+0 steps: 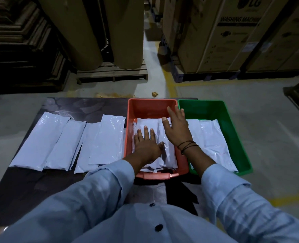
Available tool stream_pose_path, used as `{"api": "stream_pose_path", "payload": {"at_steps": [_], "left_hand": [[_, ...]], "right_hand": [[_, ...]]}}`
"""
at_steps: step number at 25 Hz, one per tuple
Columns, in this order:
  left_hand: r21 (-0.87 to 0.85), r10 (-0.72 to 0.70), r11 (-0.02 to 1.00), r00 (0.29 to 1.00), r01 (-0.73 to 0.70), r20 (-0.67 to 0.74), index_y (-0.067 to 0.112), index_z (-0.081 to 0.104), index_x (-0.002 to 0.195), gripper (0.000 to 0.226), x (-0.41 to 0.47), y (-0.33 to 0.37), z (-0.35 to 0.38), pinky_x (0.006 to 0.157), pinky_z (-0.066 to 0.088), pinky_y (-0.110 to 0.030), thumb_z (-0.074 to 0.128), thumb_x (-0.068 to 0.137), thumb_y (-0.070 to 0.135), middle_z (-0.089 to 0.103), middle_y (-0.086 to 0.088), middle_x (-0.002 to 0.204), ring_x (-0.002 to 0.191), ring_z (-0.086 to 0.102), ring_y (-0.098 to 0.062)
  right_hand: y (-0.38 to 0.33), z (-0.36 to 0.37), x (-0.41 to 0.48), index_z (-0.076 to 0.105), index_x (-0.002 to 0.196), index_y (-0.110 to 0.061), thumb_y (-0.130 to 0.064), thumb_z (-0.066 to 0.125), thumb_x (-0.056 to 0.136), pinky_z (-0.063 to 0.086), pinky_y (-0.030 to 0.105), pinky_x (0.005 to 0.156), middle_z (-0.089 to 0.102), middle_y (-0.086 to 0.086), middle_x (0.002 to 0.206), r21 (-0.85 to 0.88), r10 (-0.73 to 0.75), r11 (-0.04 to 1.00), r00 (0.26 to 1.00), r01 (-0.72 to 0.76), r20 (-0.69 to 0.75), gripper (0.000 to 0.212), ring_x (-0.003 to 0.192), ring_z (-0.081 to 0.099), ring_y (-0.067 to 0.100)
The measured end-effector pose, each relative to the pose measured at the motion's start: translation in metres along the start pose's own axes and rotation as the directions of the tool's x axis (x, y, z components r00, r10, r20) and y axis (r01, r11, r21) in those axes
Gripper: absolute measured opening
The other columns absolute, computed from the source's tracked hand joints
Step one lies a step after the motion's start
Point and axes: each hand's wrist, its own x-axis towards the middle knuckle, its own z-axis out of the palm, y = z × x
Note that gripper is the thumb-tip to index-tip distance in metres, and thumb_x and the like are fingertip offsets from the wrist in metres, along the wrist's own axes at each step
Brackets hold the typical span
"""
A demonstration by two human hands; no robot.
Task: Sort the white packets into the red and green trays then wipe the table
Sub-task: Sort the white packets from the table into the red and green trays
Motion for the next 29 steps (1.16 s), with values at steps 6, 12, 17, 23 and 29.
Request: {"api": "stream_pose_path", "payload": {"at_steps": [6,12,17,23,29], "left_hand": [[-0.068,0.062,0.994,0.94,-0.09,-0.335,0.01,0.005,0.162,0.066,-0.02,-0.017,-0.049,0.125,-0.002,-0.052,0.023,0.108,0.045,0.0,-0.02,0.168,0.155,-0.003,-0.041],[-0.195,-0.015,0.975,0.852,-0.102,-0.523,0.013,0.016,0.161,0.058,-0.038,-0.094,-0.098,0.126,0.004,-0.048,0.028,0.108,0.033,0.009,-0.014,0.169,0.156,0.004,-0.037],[-0.228,-0.138,0.973,0.837,0.016,-0.529,0.014,0.02,0.16,0.056,-0.05,-0.184,-0.105,0.126,0.007,-0.049,0.028,0.109,0.033,0.011,-0.013,0.169,0.155,0.007,-0.038],[-0.227,-0.235,0.964,0.85,0.141,-0.472,0.013,0.023,0.159,0.056,-0.067,-0.273,-0.089,0.125,0.008,-0.05,0.031,0.108,0.034,0.013,-0.016,0.168,0.154,0.01,-0.041],[-0.207,-0.241,0.963,0.891,0.171,-0.384,0.016,0.017,0.161,0.059,-0.073,-0.318,-0.068,0.125,0.005,-0.05,0.032,0.108,0.038,0.008,-0.014,0.169,0.155,0.006,-0.04]], "right_hand": [[-0.025,0.006,0.009,0.04,0.148,-0.016,-0.037,0.045,0.101,0.02,0.048,0.119,0.022,0.011,0.162,-0.014,0.026,1.0,0.998,-0.026,-0.049,0.052,0.151,0.011,0.03],[-0.089,0.035,0.015,0.047,0.142,-0.005,-0.032,0.043,0.096,0.014,0.045,0.122,0.034,0.023,0.153,0.038,-0.062,0.997,0.996,0.064,-0.065,0.052,0.145,0.023,0.039],[-0.144,0.084,0.015,0.045,0.143,-0.011,-0.04,0.034,0.094,0.014,0.045,0.122,0.033,0.02,0.155,0.001,-0.148,0.989,0.989,0.148,0.001,0.058,0.146,0.022,0.039],[-0.196,0.144,0.0,0.035,0.15,-0.013,-0.028,0.046,0.1,0.016,0.049,0.121,0.02,0.018,0.16,-0.073,-0.126,0.988,0.986,0.135,0.111,0.054,0.15,0.008,0.038],[-0.205,0.187,-0.014,0.026,0.153,-0.009,-0.032,0.043,0.101,0.007,0.047,0.122,0.014,0.022,0.161,-0.215,-0.035,0.972,0.969,0.09,0.246,0.06,0.149,0.004,0.04]]}}
